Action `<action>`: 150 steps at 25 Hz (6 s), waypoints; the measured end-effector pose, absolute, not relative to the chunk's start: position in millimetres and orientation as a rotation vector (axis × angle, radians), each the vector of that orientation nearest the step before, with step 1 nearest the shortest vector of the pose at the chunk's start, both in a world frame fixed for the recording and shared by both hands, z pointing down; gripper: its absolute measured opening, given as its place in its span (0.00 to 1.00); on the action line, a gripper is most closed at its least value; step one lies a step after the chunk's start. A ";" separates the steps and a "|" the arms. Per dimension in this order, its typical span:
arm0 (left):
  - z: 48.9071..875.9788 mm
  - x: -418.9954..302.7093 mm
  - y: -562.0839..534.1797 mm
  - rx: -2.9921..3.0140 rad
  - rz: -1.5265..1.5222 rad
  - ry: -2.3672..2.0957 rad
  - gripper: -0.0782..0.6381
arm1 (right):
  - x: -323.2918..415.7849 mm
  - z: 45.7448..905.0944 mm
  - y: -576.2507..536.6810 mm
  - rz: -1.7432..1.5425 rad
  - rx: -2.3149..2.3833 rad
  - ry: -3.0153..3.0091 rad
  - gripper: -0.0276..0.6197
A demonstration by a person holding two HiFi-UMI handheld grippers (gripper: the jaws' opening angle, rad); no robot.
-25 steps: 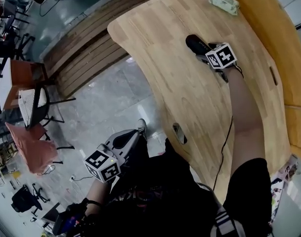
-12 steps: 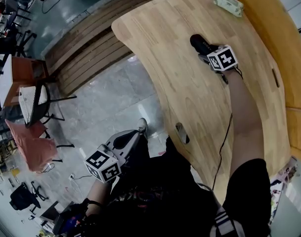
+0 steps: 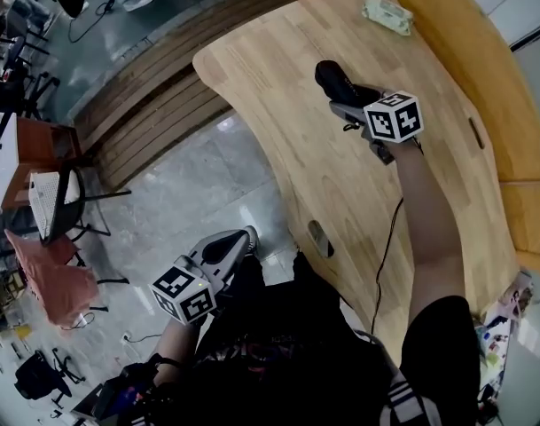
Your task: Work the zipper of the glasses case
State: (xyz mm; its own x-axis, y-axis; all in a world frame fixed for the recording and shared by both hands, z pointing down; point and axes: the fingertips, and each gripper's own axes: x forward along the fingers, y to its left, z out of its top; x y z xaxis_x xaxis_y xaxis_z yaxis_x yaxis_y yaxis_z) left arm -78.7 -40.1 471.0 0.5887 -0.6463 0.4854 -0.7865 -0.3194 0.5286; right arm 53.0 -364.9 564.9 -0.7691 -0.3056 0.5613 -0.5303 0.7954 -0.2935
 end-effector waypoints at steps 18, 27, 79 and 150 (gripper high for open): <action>388.9 -42.8 -93.1 2.327 -0.102 -0.845 0.44 | 9.8 400.4 -146.6 0.833 0.261 -2.906 0.57; 353.1 -23.7 -95.1 2.289 -0.302 -0.595 0.65 | -9.7 384.0 -78.7 0.830 0.173 -2.923 0.57; 276.7 -95.9 -101.9 1.873 -0.988 -0.101 0.61 | -0.3 327.4 -36.1 1.960 0.020 -3.338 0.23; 296.7 -62.1 -66.6 2.919 -0.289 -0.666 0.62 | -28.3 320.5 -36.8 1.832 0.166 -3.338 0.07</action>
